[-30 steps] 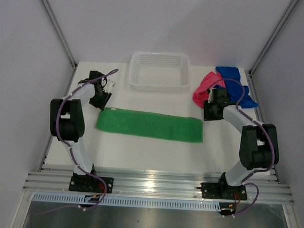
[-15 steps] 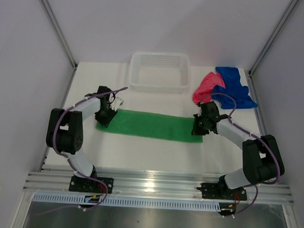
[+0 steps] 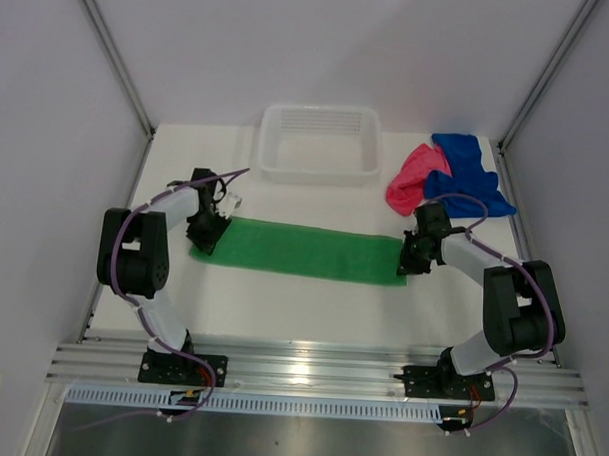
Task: Roll the towels
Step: Fold the towel
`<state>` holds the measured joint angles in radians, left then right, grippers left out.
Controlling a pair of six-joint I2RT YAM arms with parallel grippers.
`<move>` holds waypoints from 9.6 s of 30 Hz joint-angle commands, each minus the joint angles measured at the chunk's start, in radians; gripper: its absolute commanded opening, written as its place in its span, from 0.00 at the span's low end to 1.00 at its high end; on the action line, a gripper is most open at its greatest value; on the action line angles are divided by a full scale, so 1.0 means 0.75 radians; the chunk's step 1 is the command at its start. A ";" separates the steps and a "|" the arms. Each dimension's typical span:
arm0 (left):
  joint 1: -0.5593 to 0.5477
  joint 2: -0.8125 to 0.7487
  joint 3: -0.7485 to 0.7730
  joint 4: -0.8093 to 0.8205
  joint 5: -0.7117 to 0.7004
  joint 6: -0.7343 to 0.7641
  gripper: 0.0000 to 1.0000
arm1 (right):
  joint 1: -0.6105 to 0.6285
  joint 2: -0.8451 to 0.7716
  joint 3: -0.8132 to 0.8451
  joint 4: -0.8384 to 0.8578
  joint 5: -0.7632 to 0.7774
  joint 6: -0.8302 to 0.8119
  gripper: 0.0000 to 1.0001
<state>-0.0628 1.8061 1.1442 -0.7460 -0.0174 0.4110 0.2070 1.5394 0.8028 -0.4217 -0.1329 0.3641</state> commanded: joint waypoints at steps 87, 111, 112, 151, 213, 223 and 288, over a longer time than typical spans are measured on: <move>0.163 -0.252 -0.104 -0.067 0.416 0.014 0.45 | -0.084 -0.236 -0.371 0.077 0.093 0.369 0.20; 0.000 -0.189 -0.029 -0.061 0.594 -0.135 0.43 | -0.497 -0.267 -0.026 -0.117 0.306 -0.076 0.00; -0.002 -0.181 -0.016 -0.051 0.596 -0.165 0.43 | -0.485 -0.235 0.017 -0.133 0.345 -0.085 0.00; -0.010 0.009 -0.016 -0.010 0.714 -0.272 0.33 | 1.014 0.623 1.020 0.016 0.134 0.347 0.00; -0.055 -0.189 0.160 -0.118 0.547 -0.243 0.42 | 1.011 0.406 0.996 0.229 0.018 0.212 0.56; -0.227 0.030 0.280 -0.112 0.418 -0.268 0.41 | 0.669 -0.007 0.309 0.229 -0.047 0.314 0.53; -0.197 -0.101 0.176 -0.067 0.479 -0.309 0.01 | 0.546 0.165 -0.189 0.640 -0.260 0.396 0.50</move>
<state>-0.2146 1.7851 1.2949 -0.8085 0.3367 0.1951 0.6159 1.6272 0.6983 0.1108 -0.3531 0.6842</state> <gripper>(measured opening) 0.011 0.496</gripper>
